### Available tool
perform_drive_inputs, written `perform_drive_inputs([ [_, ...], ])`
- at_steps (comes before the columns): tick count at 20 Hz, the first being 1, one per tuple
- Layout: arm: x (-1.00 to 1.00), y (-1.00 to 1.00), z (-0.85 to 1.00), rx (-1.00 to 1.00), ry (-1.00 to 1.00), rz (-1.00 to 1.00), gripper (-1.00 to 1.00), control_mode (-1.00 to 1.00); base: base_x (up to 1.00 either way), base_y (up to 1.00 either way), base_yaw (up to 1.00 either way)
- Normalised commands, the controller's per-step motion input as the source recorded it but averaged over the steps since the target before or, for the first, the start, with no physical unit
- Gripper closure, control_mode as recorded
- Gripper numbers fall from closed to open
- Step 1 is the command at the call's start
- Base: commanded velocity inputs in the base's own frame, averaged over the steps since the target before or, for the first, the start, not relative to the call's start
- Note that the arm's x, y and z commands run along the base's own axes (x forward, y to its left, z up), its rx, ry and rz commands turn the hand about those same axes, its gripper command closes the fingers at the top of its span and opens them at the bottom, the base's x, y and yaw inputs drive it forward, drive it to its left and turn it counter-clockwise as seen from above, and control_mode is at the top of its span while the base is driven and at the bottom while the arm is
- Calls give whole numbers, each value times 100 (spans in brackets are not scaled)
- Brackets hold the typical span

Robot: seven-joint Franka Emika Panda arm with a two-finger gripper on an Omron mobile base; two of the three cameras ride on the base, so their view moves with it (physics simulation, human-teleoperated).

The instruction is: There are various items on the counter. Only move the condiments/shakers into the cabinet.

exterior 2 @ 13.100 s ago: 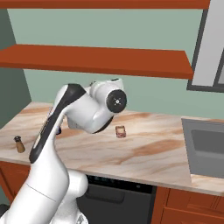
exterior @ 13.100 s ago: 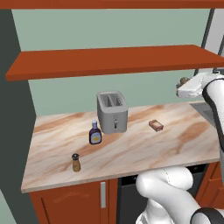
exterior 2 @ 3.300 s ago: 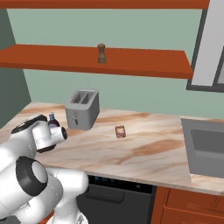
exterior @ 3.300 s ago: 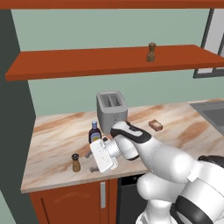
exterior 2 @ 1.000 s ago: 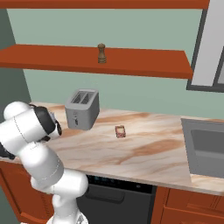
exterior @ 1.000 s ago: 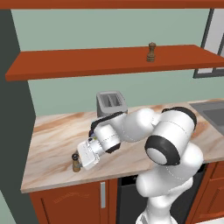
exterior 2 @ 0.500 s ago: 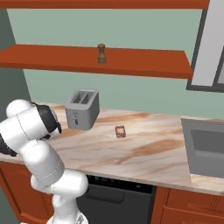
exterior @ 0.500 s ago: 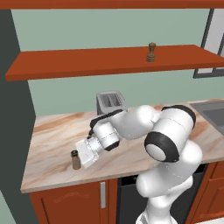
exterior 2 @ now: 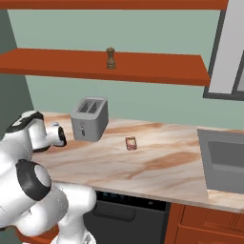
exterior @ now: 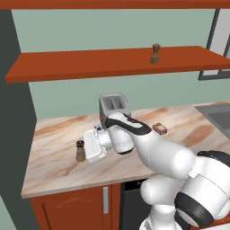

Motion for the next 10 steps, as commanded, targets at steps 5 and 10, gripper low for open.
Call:
perform_drive_inputs([
  [5,-54,0,100,0,-10,-25,100,-100,0,0,0],
  [10,-58,-4,100,0,-9,-29,100,-100,0,0,0],
])
